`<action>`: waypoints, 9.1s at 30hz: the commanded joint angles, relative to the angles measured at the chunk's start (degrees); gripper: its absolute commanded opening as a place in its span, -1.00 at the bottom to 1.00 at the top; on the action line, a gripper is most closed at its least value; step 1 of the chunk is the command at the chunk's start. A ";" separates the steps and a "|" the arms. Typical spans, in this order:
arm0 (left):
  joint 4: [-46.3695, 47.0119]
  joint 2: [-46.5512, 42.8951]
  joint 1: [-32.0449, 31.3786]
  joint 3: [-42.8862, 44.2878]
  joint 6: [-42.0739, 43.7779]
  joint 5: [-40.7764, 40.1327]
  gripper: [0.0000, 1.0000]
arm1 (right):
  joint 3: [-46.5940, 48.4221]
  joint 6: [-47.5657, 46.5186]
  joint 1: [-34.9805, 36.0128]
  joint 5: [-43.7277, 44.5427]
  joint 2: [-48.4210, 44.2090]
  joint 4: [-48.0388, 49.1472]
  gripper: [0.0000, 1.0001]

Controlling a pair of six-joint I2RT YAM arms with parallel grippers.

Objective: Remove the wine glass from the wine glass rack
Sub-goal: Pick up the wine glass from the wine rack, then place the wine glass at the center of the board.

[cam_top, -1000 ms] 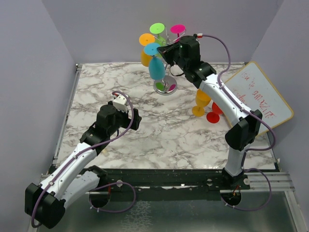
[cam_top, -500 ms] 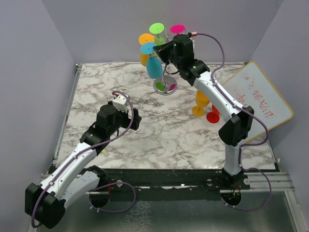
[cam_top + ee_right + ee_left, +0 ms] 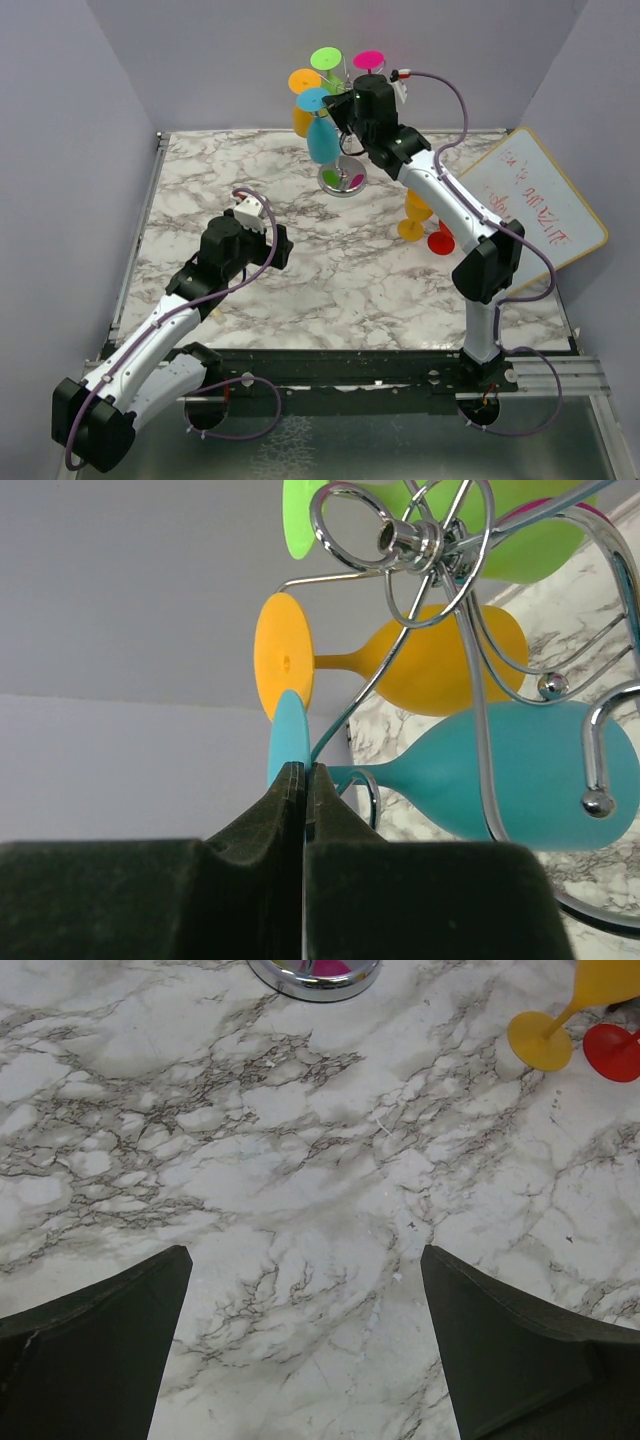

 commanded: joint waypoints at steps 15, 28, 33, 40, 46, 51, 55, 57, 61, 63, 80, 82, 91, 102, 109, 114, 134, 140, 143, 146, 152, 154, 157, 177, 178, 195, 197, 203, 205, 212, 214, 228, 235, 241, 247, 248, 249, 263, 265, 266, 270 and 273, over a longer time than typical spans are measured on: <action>-0.79 0.38 0.55 1.11 -0.19 1.39 0.98 | -7.62 0.29 0.20 8.17 -6.57 6.13 -0.99; -0.81 0.36 0.55 1.11 -0.34 1.76 0.98 | -11.23 0.67 0.20 10.30 -9.08 8.92 -0.99; -0.81 0.32 0.58 1.11 -0.34 1.76 0.98 | -11.03 0.44 0.28 10.57 -9.11 8.82 -0.99; -0.80 0.45 0.55 1.11 -0.52 1.94 0.98 | -12.38 -1.00 0.61 12.45 -10.14 9.59 -0.99; -0.80 0.48 0.57 1.13 -0.52 1.89 0.98 | -13.67 -0.03 1.05 13.28 -9.60 10.10 -0.99; -0.78 0.83 0.55 1.11 -0.59 1.95 0.98 | -17.89 0.78 1.76 14.94 -11.14 14.85 -0.99; -0.71 1.10 0.55 1.11 -0.61 2.14 0.98 | -22.28 1.66 2.36 15.15 -12.24 22.19 -0.99; -0.73 1.13 0.59 1.12 -0.61 2.11 0.98 | -22.90 2.61 2.50 15.33 -12.28 22.94 -0.99; -0.72 1.13 0.55 1.15 -0.61 2.28 0.98 | -24.40 5.46 2.81 17.25 -13.08 24.40 -0.99; -0.68 1.21 0.55 1.19 -0.61 2.41 0.98 | -24.98 5.91 3.21 18.18 -13.31 25.69 -0.99; -0.81 0.80 0.55 1.11 -0.43 2.23 0.98 | -26.22 6.47 4.64 26.87 -15.05 24.47 -0.99; -0.81 0.85 0.56 1.12 -0.51 2.26 0.98 | -24.96 6.63 4.65 27.18 -14.80 22.28 -0.99; -0.81 0.85 0.55 1.16 -0.52 2.40 0.98 | -20.95 4.11 4.77 26.27 -12.27 19.65 -0.99; -0.76 0.90 0.55 1.11 -0.52 2.42 0.98 | -15.87 -2.68 6.85 32.52 -9.60 17.96 -0.99; -0.81 0.88 0.55 1.19 -0.47 2.49 0.98 | -15.23 -5.74 8.78 35.82 -10.19 15.46 -0.99; -0.81 0.79 0.55 1.14 -0.49 2.53 0.98 | -17.80 -5.20 8.83 34.84 -12.27 15.27 -0.99; -0.88 0.07 0.57 1.02 -0.61 2.84 0.98 | -18.78 2.16 8.09 36.33 -14.30 8.18 -0.99; -0.87 0.08 0.55 1.02 -0.61 2.83 0.98 | -25.91 8.23 6.49 31.46 -17.29 13.69 -0.99; -0.80 0.18 0.55 1.02 -0.61 2.96 0.98 | -26.83 12.40 5.43 29.51 -17.50 13.22 -0.99; -0.80 0.41 0.55 1.10 -0.61 3.06 0.98 | -26.31 15.32 4.51 27.07 -17.00 12.56 -0.99; -0.87 0.38 0.55 1.11 -0.59 3.02 0.98 | -25.60 18.70 4.53 27.60 -16.06 11.79 -0.99; -0.83 0.47 0.55 1.03 -0.52 3.01 0.98 | -25.57 19.17 4.52 28.00 -15.98 11.74 -0.99; -0.82 0.45 0.57 1.03 -0.52 3.13 0.98 | -25.83 19.96 4.50 28.48 -16.31 10.67 -0.99; -0.86 0.93 0.55 1.11 -0.52 3.12 0.98 | -31.47 16.70 4.41 33.36 -22.07 14.73 -0.99; -0.87 0.97 0.55 1.11 -0.52 3.10 0.98 | -32.13 17.08 4.41 33.62 -22.58 14.78 -0.99; -1.19 0.58 0.55 1.37 -0.37 2.88 0.98 | -47.31 12.42 4.41 25.48 -35.55 16.97 -0.99; -1.39 0.35 0.55 1.45 -0.30 2.18 0.98 | -50.57 6.57 4.41 22.14 -38.65 20.25 -0.99; -1.59 -0.23 0.59 1.70 -0.30 0.77 0.98 | -56.53 -12.06 4.41 9.84 -46.23 21.55 -0.99; -1.53 -0.51 0.58 1.68 -0.42 0.34 0.98 | -58.65 -15.59 4.41 6.71 -48.95 19.53 -0.99; -1.42 -1.30 0.89 1.68 -0.61 -0.04 0.98 | -67.88 -25.14 4.41 -10.23 -55.80 23.84 -0.99; -1.45 -1.56 0.90 1.56 -0.78 -0.26 0.98 | -66.48 -26.90 4.42 -14.82 -55.10 20.12 -0.99; -6.89 -8.39 0.90 7.16 -6.89 1.67 0.98 | -66.26 -35.34 4.41 -33.34 -51.48 16.80 -0.99; 0.09 -7.79 0.90 8.81 -10.79 17.88 0.97 | -70.33 -36.24 4.41 -42.80 -49.13 24.76 -0.99; 6.34 -6.31 0.90 6.15 -13.25 28.40 0.87 | -70.89 -38.72 4.42 -54.16 -47.42 28.29 -0.99; 9.18 -1.66 0.90 7.13 -13.90 41.97 0.60 | -72.21 -39.87 4.41 -56.18 -49.39 29.27 -0.99; 9.92 -1.20 0.90 7.06 -13.90 43.93 0.55 | -72.59 -39.64 4.41 -55.96 -50.01 29.60 -0.99; 10.75 -0.87 0.94 7.05 -13.73 45.68 0.49 | -73.13 -39.42 4.41 -56.05 -50.56 30.31 -0.99; 9.65 2.41 0.90 7.40 -13.05 57.30 -0.21 | -76.58 -39.53 4.41 -61.14 -53.01 36.95 -0.99; 10.48 2.36 0.90 6.85 -13.53 57.16 -0.36 | -76.83 -39.74 4.41 -61.70 -53.27 36.93 -0.99; 11.36 2.28 0.90 6.31 -13.91 57.11 -0.46 | -77.03 -39.77 4.41 -62.18 -53.36 37.21 -0.99; 13.14 2.96 0.90 5.38 -15.33 56.44 -0.68 | -78.75 -37.71 4.41 -62.55 -53.97 41.01 -0.99; 13.55 3.27 0.90 5.49 -15.70 56.32 -0.76 | -79.17 -37.23 4.41 -62.68 -54.08 42.39 -0.99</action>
